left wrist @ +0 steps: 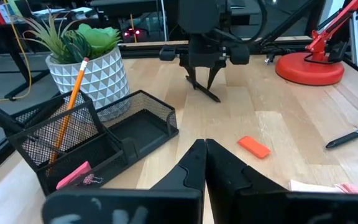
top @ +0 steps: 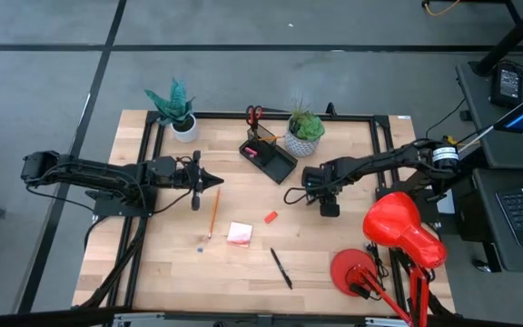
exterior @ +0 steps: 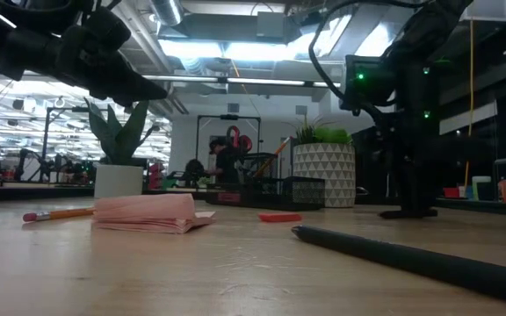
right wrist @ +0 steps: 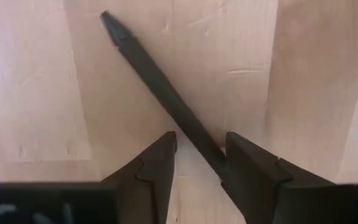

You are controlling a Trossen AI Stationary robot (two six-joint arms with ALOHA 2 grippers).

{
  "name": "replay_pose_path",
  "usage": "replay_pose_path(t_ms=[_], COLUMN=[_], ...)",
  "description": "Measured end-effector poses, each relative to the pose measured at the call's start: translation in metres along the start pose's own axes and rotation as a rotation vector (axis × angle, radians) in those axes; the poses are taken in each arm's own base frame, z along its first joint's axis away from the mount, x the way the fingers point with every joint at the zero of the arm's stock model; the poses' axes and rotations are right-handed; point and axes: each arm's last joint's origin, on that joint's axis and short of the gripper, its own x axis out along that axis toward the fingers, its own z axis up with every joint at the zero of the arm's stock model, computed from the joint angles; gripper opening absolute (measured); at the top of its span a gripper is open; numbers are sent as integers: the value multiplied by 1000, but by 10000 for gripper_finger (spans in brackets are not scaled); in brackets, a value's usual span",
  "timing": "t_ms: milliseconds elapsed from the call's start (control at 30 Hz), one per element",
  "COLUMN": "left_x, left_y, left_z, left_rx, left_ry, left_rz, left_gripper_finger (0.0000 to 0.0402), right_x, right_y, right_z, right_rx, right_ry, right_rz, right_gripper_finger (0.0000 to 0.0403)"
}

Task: Pick and place office supplies into organizer
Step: Put the black pen into the black desk organizer

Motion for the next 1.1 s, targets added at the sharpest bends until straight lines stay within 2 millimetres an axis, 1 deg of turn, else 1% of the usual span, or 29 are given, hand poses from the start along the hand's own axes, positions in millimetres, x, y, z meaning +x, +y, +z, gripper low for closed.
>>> replay_pose_path(t_ms=[300, 467, 567, 700, 933, 1100], left_x=[0, 0, 0, 0, 0, 0], left_y=[0, 0, 0, 0, 0, 0], left_z=[0, 0, -1, -2, -2, -2], left_rx=[-2, -16, -18, -18, -14, -16], left_ry=[2, 3, 6, 18, 19, 19], left_rz=[0, 0, 0, -1, -1, 0], left_gripper_finger=[1, 2, 1, 3, 1, 5], right_x=[1, 1, 1, 1, 1, -6], right_y=[0, 0, 0, 0, 0, 0], right_z=[0, 1, 1, 1, 1, 0], right_rx=[15, 70, 110, 137, 142, 170], right_ry=[-5, -11, -12, -16, -16, -47], right_rz=[14, 11, 11, 10, 10, 11], right_gripper_finger=[65, 35, 29, 34, 33, 29])
